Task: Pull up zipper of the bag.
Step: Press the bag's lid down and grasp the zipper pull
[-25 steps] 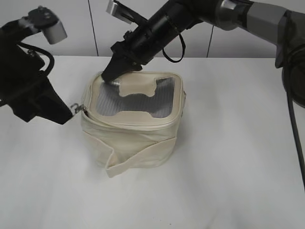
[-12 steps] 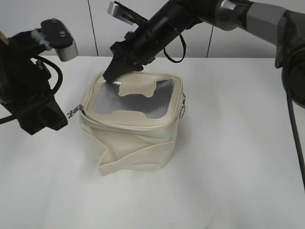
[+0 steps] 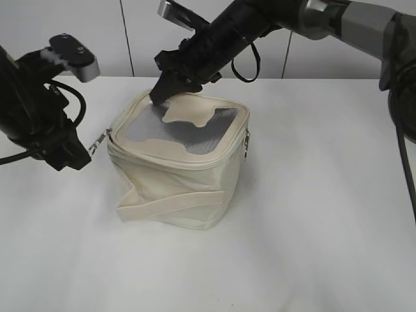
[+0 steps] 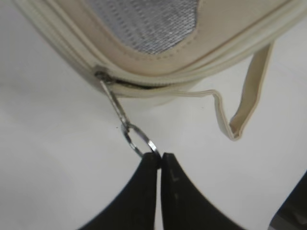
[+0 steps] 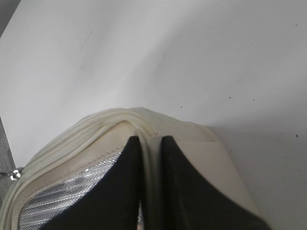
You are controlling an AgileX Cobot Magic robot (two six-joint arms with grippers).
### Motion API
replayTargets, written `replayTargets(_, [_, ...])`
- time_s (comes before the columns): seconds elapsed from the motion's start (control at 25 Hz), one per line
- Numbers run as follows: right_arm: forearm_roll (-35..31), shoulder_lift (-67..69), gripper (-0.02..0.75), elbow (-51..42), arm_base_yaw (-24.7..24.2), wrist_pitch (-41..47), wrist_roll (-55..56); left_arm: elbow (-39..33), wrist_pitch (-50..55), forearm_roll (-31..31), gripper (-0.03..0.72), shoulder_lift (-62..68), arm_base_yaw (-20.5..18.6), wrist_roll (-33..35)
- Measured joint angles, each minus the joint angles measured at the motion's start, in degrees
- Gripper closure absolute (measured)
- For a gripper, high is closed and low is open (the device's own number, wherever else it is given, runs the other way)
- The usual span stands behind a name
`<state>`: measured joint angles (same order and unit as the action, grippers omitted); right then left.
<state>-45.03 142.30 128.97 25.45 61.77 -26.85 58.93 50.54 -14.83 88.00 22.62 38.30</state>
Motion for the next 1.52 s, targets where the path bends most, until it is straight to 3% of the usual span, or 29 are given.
replayTargets(0.32, [-0.28, 0.0, 0.644, 0.0, -0.37, -0.2, -0.93, -0.8, -0.52, -3.8, 0.697, -6.81, -7.42, -2.12])
replayTargets(0.6, [-0.28, 0.0, 0.644, 0.0, -0.72, -0.82, -0.98, -8.89, 3.08, -9.02, 0.697, -9.65, -7.88, -0.19])
replayTargets(0.72, [-0.28, 0.0, 0.644, 0.0, -0.72, -0.82, -1.15, -11.73, -3.05, -12.9, 0.695, -9.65, -7.51, 1.36])
replayTargets(0.8, [-0.28, 0.0, 0.644, 0.0, -0.66, -0.82, -1.52, -11.8, -9.22, -14.39, 0.643, -9.65, -7.43, 3.22])
replayTargets(0.96, [-0.28, 0.0, 0.644, 0.0, -0.66, -0.76, -2.06, -11.8, -19.13, -16.89, 0.298, -9.59, -7.43, 10.35])
replayTargets(1.04, [-0.28, 0.0, 0.644, 0.0, -0.66, -0.76, -2.26, -11.8, -20.87, -17.83, 0.194, -8.99, -7.43, 15.7])
replayTargets(1.24, [-0.28, 0.0, 0.645, 0.0, -0.66, -0.65, -2.42, -11.8, -21.81, -26.65, 0.227, -4.38, -7.43, 32.8])
replayTargets(1.52, [-0.28, 0.0, 0.645, 0.06, -0.66, -0.34, -3.38, -11.91, -26.19, -36.21, 0.24, -2.61, -7.43, 48.22])
